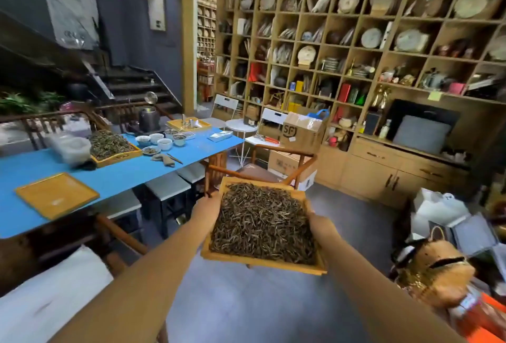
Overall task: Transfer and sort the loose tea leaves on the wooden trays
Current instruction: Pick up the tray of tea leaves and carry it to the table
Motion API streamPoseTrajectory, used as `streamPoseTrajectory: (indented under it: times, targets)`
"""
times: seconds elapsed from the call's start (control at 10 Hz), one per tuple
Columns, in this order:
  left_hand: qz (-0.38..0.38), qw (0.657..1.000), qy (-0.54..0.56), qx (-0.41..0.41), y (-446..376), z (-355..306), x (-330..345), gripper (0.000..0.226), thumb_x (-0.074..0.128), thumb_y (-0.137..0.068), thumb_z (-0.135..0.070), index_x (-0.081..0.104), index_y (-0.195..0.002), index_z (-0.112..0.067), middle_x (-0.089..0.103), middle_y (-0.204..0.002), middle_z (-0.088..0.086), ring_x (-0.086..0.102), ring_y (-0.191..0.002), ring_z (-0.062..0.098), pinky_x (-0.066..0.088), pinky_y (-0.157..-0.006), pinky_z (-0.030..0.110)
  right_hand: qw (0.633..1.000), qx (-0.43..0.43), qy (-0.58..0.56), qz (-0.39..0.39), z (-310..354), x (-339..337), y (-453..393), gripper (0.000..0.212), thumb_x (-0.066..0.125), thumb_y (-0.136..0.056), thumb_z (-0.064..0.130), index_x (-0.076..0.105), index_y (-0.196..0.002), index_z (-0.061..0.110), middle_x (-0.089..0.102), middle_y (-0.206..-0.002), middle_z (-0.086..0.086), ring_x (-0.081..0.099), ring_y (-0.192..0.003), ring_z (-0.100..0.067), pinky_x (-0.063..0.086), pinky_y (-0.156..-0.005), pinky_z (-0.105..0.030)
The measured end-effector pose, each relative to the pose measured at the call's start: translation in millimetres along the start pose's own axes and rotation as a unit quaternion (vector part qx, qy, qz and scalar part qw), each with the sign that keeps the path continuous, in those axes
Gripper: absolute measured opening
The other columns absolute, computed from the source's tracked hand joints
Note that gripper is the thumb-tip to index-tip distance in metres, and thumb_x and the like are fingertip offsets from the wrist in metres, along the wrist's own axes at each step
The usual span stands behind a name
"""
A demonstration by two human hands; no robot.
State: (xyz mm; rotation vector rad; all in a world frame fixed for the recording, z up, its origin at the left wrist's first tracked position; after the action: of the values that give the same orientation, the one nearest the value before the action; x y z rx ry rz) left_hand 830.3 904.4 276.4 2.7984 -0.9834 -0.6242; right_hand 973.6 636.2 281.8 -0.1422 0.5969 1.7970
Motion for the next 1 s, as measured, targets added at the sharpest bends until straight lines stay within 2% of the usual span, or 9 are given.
streamPoseTrajectory:
  times: [0.1, 0.2, 0.3, 0.4, 0.5, 0.6, 0.8, 0.9, 1.0]
  targets:
    - [-0.022, 1.0, 0.002, -0.015, -54.7, 5.8, -22.2, 0.051, 0.045, -0.095, -0.04, 0.061, -0.117, 0.003, 0.062, -0.122, 0.022, 0.058, -0.114, 0.035, 0.04, -0.077, 0.027, 0.999, -0.011, 0.015, 0.029, 31.6, 45.7, -33.0, 0.057, 0.035, -0.097, 0.045, 0.052, -0.124, -0.002, 0.054, -0.128, -0.022, 0.052, -0.116, -0.036, 0.043, -0.09, -0.038]
    - [-0.031, 0.999, 0.012, -0.027, -104.0, 2.0, -40.3, 0.05, 0.043, -0.096, -0.038, 0.06, -0.119, 0.004, 0.061, -0.123, 0.024, 0.057, -0.115, 0.036, 0.045, -0.084, 0.032, 0.998, -0.017, 0.022, 0.05, 65.3, 91.1, -67.9, 0.062, 0.03, -0.097, 0.048, 0.046, -0.13, -0.001, 0.05, -0.134, -0.021, 0.048, -0.122, -0.037, 0.036, -0.106, -0.044]
    - [-0.034, 0.998, 0.028, -0.041, -153.7, -3.7, -58.9, 0.048, 0.044, -0.095, -0.036, 0.06, -0.119, 0.003, 0.061, -0.123, 0.023, 0.058, -0.114, 0.036, 0.045, -0.082, 0.032, 0.997, -0.033, 0.015, 0.064, 100.7, 133.1, -104.6, 0.059, 0.03, -0.097, 0.046, 0.05, -0.127, -0.001, 0.052, -0.132, -0.022, 0.048, -0.121, -0.038, 0.035, -0.107, -0.044]
    - [-0.047, 0.998, 0.032, -0.04, -200.4, -9.6, -75.8, 0.049, 0.044, -0.095, -0.038, 0.062, -0.117, 0.002, 0.063, -0.12, 0.021, 0.059, -0.113, 0.035, 0.044, -0.077, 0.029, 0.996, -0.046, 0.015, 0.076, 128.2, 170.7, -141.2, 0.051, 0.032, -0.099, 0.036, 0.049, -0.129, -0.002, 0.051, -0.134, -0.021, 0.047, -0.124, -0.036, 0.037, -0.095, -0.032]
    - [-0.067, 0.996, 0.018, -0.054, -238.9, -15.8, -91.4, 0.034, 0.039, -0.098, -0.034, 0.062, -0.103, -0.009, 0.061, -0.101, 0.016, 0.059, -0.103, 0.033, 0.037, -0.073, 0.028, 0.994, -0.042, 0.03, 0.094, 149.2, 204.9, -173.1, 0.05, 0.031, -0.099, 0.034, 0.05, -0.128, -0.002, 0.051, -0.135, -0.02, 0.046, -0.124, -0.034, 0.034, -0.088, -0.029]
    - [-0.098, 0.991, 0.021, -0.091, -276.9, -13.8, -106.4, 0.03, 0.034, -0.099, -0.029, 0.046, -0.077, -0.014, 0.045, -0.078, 0.009, 0.046, -0.071, 0.023, 0.03, -0.065, 0.03, 0.992, -0.048, 0.038, 0.115, 172.7, 242.1, -202.2, 0.049, 0.029, -0.099, 0.034, 0.053, -0.125, -0.001, 0.053, -0.132, -0.02, 0.047, -0.121, -0.035, 0.035, -0.106, -0.04]
    - [-0.147, 0.982, 0.023, -0.116, -345.3, -6.6, -133.2, 0.039, 0.032, -0.097, -0.036, 0.05, -0.076, -0.009, 0.048, -0.069, 0.008, 0.047, -0.068, 0.024, 0.033, -0.065, 0.032, 0.98, -0.094, 0.083, 0.157, 221.6, 319.0, -267.2, 0.048, 0.033, -0.1, 0.034, 0.052, -0.125, -0.002, 0.053, -0.132, -0.022, 0.049, -0.119, -0.036, 0.035, -0.089, -0.033]
    - [-0.182, 0.974, 0.023, -0.129, -380.3, -1.0, -151.0, 0.037, 0.033, -0.098, -0.035, 0.052, -0.086, -0.006, 0.051, -0.075, 0.01, 0.046, -0.068, 0.023, 0.032, -0.063, 0.033, 0.97, -0.1, 0.106, 0.194, 247.3, 366.5, -298.9, 0.053, 0.03, -0.1, 0.035, 0.052, -0.124, -0.006, 0.052, -0.132, -0.025, 0.049, -0.119, -0.038, 0.038, -0.095, -0.035]
    - [-0.23, 0.964, 0.04, -0.129, -412.2, 5.3, -172.3, 0.039, 0.035, -0.097, -0.033, 0.052, -0.077, -0.004, 0.05, -0.085, 0.015, 0.045, -0.076, 0.028, 0.03, -0.066, 0.033, 0.961, -0.11, 0.095, 0.236, 275.4, 415.4, -326.0, 0.048, 0.036, -0.099, 0.033, 0.054, -0.12, -0.006, 0.055, -0.127, -0.021, 0.055, -0.103, -0.033, 0.038, -0.085, -0.031]
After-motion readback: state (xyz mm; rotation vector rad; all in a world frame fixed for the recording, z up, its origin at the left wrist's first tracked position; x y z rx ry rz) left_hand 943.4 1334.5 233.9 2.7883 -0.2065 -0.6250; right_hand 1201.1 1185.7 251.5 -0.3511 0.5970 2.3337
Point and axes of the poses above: each hand's wrist, its own y-axis away from the middle knuckle, its own x-axis out of the palm, z = x × y, the point moved 9 cm from there along -y, towards the middle knuckle
